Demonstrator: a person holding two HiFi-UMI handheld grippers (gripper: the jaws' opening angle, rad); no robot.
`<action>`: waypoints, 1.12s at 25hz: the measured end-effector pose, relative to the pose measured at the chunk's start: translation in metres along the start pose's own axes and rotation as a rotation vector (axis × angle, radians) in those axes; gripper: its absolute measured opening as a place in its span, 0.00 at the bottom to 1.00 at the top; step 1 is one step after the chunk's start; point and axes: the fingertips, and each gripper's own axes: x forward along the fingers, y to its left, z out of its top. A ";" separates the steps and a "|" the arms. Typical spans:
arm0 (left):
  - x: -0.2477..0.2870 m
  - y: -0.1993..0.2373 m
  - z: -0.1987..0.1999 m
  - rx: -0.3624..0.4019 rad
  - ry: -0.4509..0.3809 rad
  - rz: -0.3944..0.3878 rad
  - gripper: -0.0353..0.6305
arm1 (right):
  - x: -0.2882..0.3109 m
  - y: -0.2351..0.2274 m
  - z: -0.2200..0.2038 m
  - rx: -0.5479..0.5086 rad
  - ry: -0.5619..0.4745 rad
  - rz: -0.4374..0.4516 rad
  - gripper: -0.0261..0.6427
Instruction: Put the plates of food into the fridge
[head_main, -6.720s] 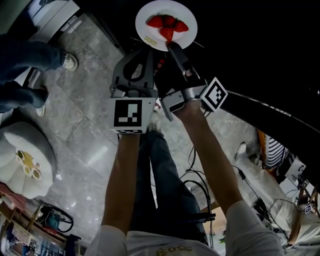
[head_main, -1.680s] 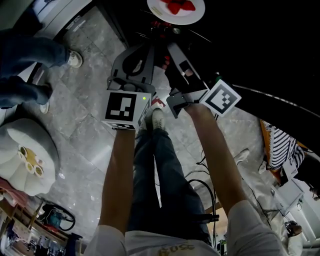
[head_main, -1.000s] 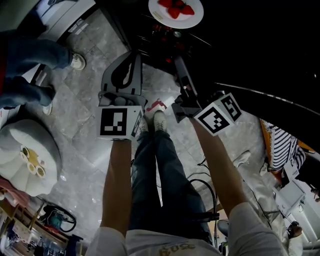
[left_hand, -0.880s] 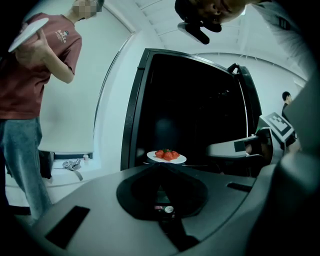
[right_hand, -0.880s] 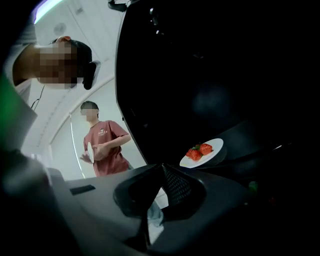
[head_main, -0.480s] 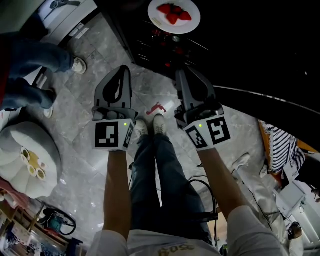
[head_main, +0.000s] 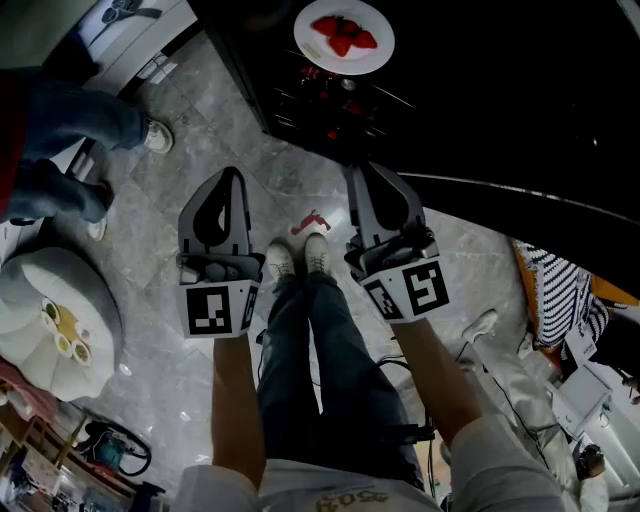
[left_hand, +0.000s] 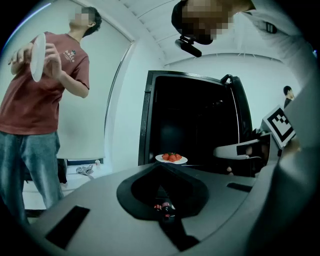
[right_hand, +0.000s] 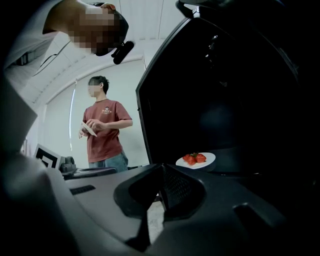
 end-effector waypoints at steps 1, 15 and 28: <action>-0.003 0.001 -0.001 -0.006 0.006 0.005 0.06 | -0.002 0.002 0.001 -0.001 0.000 0.000 0.06; -0.043 0.023 -0.002 -0.037 0.021 0.102 0.06 | -0.018 0.029 0.002 -0.037 0.011 0.039 0.06; -0.072 0.017 -0.004 -0.046 0.039 0.143 0.06 | -0.025 0.040 0.003 -0.046 0.001 0.064 0.06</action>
